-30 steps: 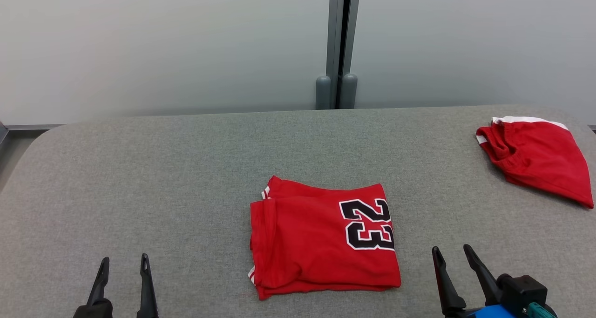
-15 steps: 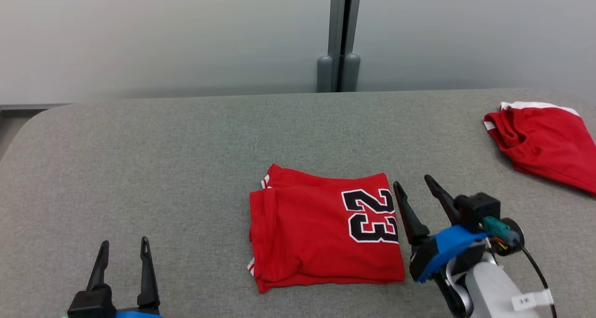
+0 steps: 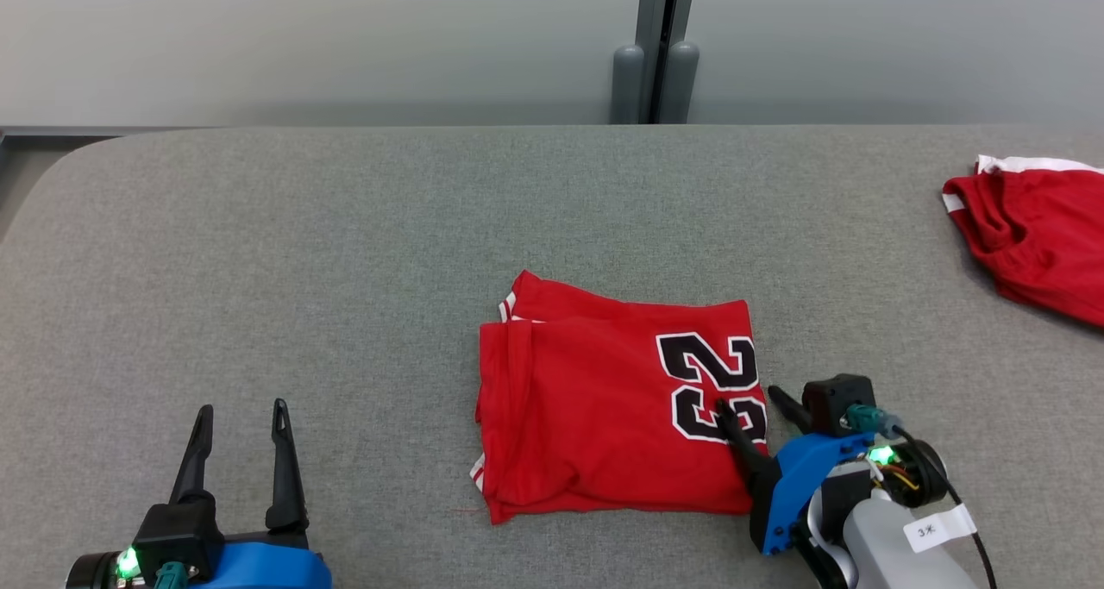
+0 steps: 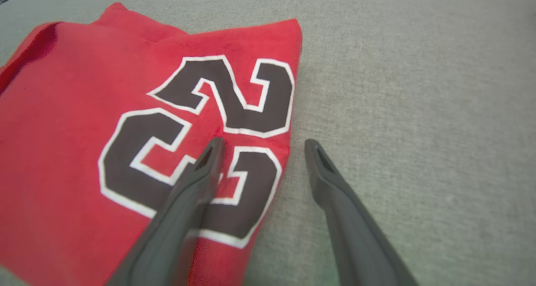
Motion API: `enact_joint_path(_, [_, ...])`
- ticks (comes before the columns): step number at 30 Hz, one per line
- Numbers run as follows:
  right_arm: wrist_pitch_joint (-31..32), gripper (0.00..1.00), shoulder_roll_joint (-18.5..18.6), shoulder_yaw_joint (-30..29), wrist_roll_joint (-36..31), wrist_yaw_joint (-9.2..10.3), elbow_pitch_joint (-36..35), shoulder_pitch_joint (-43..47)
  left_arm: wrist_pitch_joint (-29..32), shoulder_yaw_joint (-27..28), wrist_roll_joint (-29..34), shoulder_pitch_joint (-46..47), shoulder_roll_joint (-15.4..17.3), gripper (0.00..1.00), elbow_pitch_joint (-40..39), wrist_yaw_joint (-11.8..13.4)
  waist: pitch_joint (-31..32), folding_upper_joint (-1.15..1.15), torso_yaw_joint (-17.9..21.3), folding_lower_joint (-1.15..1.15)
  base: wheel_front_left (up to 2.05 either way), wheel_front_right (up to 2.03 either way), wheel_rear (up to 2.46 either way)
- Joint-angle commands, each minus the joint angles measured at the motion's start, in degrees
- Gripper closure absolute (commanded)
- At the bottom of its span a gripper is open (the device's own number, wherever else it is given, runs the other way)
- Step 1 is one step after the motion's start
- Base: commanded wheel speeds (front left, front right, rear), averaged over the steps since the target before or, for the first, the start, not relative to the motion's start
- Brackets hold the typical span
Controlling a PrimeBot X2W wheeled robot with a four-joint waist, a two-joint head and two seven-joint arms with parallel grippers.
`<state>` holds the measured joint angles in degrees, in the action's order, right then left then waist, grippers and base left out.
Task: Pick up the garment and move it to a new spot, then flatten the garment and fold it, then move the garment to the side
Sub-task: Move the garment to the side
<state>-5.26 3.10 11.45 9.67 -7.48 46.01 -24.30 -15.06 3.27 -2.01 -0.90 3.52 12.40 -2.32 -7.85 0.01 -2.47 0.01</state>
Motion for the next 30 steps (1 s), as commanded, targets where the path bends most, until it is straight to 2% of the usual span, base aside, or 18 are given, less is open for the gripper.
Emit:
enact_joint_path(1, [-0.57,0.00,0.02,0.90,0.00,-0.03,1.83,-0.40,-0.15,0.06,-0.19,1.13,-0.02,0.00,-0.33,0.19,-0.72,-0.01,-0.31,-0.01,0.00,0.00,0.00])
enact_joint_path(5, [-1.25,0.00,-0.23,3.48,1.26,-0.04,5.22,-0.31,-0.15,-0.30,-0.28,1.65,-0.17,0.00,-0.49,0.20,-1.49,-0.01,-0.63,-0.01,0.00,0.00,0.00])
enact_joint_path(6, [-1.59,0.30,-0.29,4.14,1.73,-0.06,5.70,-0.28,-0.15,-0.61,-0.15,1.61,-0.24,0.00,-0.59,0.47,-1.59,-0.01,-0.72,-0.01,0.00,0.00,0.00])
enact_joint_path(7, [-2.31,0.71,-0.39,4.68,2.33,-0.10,5.92,-0.38,-0.15,-0.83,-0.16,1.59,-0.29,0.00,-0.73,0.77,-1.66,-0.01,-0.77,-0.01,0.00,0.00,0.00])
enact_joint_path(8, [-3.02,1.00,-0.43,5.18,2.73,-0.10,6.05,-0.66,-0.15,-0.79,-0.41,1.88,-0.27,0.00,-0.71,0.75,-1.76,-0.01,-0.80,-0.01,0.00,0.00,0.00])
enact_joint_path(12, [-5.91,1.00,-0.07,6.15,3.01,-0.03,5.73,-4.21,-0.15,-0.71,-0.62,2.85,-0.34,0.00,-0.85,0.03,-2.31,-0.01,-0.62,-0.01,0.00,0.00,0.00])
enact_joint_path(17, [-8.05,1.00,2.82,6.26,2.09,-0.02,5.09,-9.95,-0.15,-1.10,0.03,3.78,-0.39,0.00,-1.40,-0.11,-3.05,-0.01,-0.13,-0.01,0.00,0.00,0.00])
enact_joint_path(23, [-8.22,1.00,7.90,7.58,1.44,-0.02,6.18,-16.67,-0.14,-1.31,0.23,4.37,-0.45,0.00,-2.50,-0.30,-4.20,-0.01,0.85,-0.01,0.00,0.00,0.00])
enact_joint_path(30, [-7.65,1.00,14.29,8.35,2.43,-0.02,6.46,-23.81,-0.14,-1.48,0.97,5.86,0.29,0.00,-6.18,-0.72,-8.75,-0.01,3.90,-0.01,0.00,0.00,0.00])
